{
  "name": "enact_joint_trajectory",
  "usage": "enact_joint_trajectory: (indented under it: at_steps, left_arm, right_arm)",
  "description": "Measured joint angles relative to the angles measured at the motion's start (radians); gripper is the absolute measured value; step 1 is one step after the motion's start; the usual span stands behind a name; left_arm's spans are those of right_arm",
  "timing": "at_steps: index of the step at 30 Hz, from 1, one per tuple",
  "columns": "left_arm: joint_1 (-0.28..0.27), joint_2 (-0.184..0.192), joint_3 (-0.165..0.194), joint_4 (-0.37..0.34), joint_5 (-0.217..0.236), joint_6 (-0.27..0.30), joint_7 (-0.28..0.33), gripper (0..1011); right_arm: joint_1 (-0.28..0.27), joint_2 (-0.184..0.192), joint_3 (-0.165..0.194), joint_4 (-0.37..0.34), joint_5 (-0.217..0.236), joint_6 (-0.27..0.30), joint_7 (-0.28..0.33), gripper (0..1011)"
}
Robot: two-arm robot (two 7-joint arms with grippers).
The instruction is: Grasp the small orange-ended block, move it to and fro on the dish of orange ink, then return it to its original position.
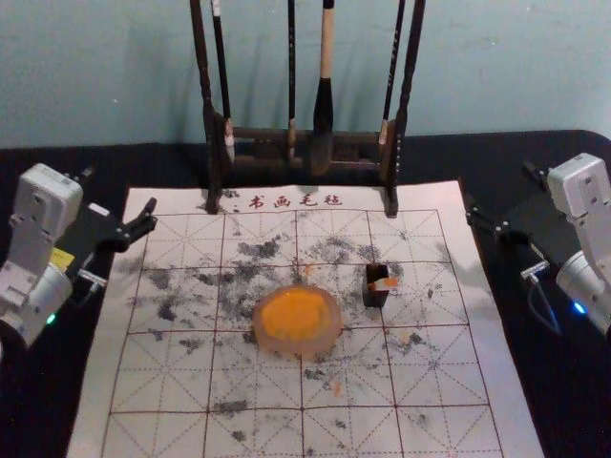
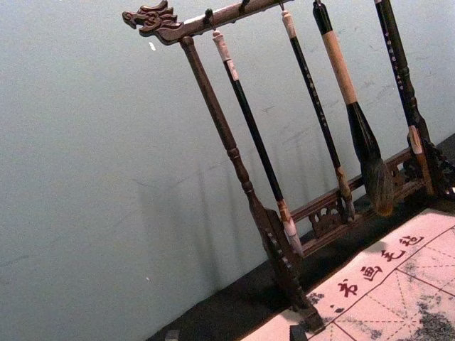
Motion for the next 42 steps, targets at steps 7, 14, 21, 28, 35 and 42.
enact_joint_trajectory:
  at_steps: [7, 14, 21, 28, 35, 42]
  left_arm:
    - [0.000, 0.000, 0.000, 0.000, 0.000, 0.000, 0.000, 1001]
    - [0.000, 0.000, 0.000, 0.000, 0.000, 0.000, 0.000, 1001]
    - [0.000, 0.000, 0.000, 0.000, 0.000, 0.000, 0.000, 1001]
    - [0.000, 0.000, 0.000, 0.000, 0.000, 0.000, 0.000, 1001]
    - [0.000, 0.000, 0.000, 0.000, 0.000, 0.000, 0.000, 1001]
    - [0.000, 0.000, 0.000, 0.000, 0.000, 0.000, 0.000, 1001]
  right_arm:
    - [0.000, 0.000, 0.000, 0.000, 0.000, 0.000, 0.000, 1002]
    - [0.000, 0.000, 0.000, 0.000, 0.000, 0.000, 0.000, 1000]
    - [0.000, 0.000, 0.000, 0.000, 0.000, 0.000, 0.000, 1000]
    - [0.000, 0.000, 0.000, 0.000, 0.000, 0.000, 0.000, 1002]
    - [0.000, 0.000, 0.000, 0.000, 0.000, 0.000, 0.000, 1002]
    - [-0.001, 0.000, 0.001, 0.000, 0.000, 0.000, 0.001, 1002]
